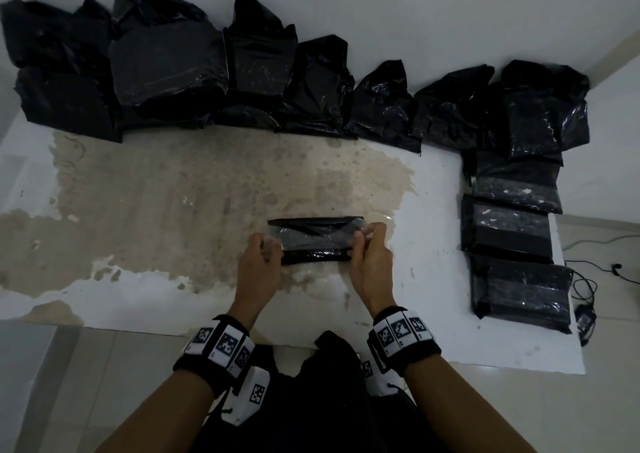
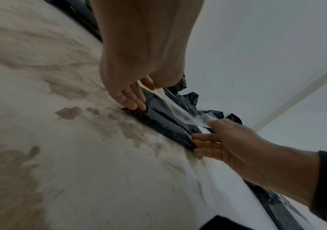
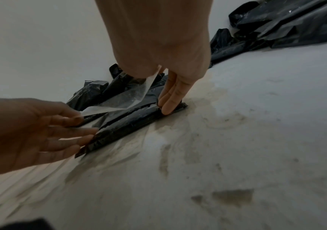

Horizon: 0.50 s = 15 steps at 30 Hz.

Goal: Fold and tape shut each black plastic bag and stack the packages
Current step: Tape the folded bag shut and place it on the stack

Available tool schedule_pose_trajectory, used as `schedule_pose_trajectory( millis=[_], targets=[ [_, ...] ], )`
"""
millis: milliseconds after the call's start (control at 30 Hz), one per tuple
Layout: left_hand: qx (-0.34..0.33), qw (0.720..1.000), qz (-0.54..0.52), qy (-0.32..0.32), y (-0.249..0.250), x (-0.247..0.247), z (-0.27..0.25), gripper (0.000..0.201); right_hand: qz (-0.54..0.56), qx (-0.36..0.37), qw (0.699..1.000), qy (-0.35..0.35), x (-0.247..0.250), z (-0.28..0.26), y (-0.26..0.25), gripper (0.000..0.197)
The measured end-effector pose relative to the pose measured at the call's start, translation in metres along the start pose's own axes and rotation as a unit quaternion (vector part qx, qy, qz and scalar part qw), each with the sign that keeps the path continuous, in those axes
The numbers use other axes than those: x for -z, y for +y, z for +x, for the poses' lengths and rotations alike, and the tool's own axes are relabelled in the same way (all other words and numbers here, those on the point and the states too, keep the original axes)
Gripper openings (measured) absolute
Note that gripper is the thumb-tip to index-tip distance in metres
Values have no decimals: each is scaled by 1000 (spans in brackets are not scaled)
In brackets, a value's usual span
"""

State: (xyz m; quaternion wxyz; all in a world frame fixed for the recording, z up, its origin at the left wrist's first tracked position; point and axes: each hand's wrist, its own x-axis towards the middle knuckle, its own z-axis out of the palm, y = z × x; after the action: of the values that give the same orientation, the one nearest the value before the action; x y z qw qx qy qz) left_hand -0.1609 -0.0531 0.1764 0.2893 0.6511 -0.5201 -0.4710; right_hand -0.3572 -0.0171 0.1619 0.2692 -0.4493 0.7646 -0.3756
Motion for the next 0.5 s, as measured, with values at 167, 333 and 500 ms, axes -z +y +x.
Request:
schedule_pose_trajectory(
  millis=[167, 333, 500],
  targets=[
    [-34, 999, 5, -25, 5, 3, 8, 18, 69, -52, 996, 20, -2, -4, 7, 6],
    [-55, 997, 13, -47, -5, 5, 10, 15, 135, -70, 988, 38, 1, -14, 6, 3],
    [-64, 996, 28, -62, -6, 8, 8, 18, 168, -81, 981, 54, 0, -22, 7, 4]
  ],
)
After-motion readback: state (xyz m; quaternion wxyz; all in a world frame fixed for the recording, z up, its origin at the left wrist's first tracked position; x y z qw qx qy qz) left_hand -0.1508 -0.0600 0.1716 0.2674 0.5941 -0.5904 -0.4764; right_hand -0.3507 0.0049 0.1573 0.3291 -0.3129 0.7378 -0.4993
